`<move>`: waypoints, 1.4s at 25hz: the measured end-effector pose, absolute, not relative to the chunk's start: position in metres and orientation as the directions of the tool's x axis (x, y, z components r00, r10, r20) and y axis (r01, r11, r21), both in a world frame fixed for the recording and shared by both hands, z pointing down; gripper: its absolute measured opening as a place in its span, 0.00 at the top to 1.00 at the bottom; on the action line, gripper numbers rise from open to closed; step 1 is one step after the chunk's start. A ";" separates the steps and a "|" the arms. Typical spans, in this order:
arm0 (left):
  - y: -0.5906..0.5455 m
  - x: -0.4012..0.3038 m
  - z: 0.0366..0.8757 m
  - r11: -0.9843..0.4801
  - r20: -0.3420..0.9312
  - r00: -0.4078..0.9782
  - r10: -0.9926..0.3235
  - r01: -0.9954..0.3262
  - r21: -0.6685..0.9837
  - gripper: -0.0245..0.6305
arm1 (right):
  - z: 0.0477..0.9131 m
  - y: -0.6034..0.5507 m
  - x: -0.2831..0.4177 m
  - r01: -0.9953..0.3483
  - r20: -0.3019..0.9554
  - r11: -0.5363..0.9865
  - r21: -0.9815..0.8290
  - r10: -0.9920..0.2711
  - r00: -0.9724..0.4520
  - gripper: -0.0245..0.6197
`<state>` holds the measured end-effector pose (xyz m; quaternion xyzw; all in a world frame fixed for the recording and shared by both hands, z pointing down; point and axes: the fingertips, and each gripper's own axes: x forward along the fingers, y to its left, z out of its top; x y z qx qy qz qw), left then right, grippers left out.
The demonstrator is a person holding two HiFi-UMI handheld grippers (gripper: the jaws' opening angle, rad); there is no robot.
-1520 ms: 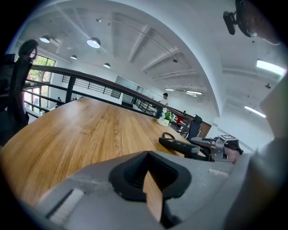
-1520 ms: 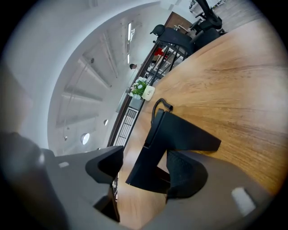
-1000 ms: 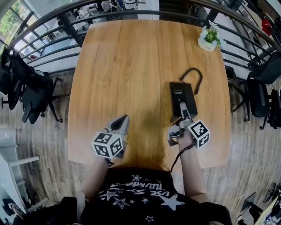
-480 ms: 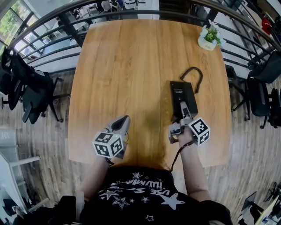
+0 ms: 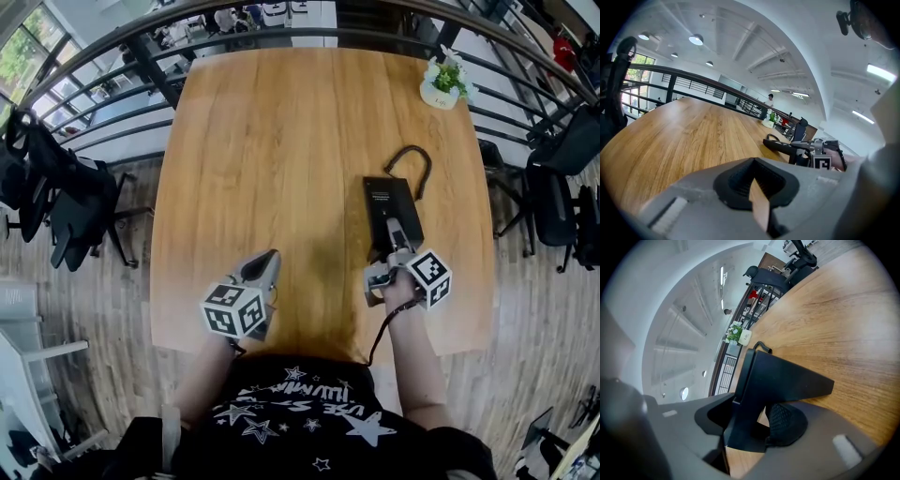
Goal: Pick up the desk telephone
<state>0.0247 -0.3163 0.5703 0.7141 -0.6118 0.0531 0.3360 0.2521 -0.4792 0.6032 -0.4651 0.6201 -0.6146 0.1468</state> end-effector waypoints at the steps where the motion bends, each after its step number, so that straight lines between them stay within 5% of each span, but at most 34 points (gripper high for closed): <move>1: -0.315 0.024 0.570 -0.027 0.485 0.247 -0.839 -0.909 0.416 0.96 | 0.602 -0.477 0.251 -0.397 0.386 -0.182 -0.900 -0.757 -0.527 0.65; 35: -0.213 -0.067 0.543 -0.194 0.412 0.424 -0.807 -0.848 0.492 0.96 | 0.532 -0.295 0.188 -0.355 0.294 -0.135 -0.925 -0.847 -0.443 0.65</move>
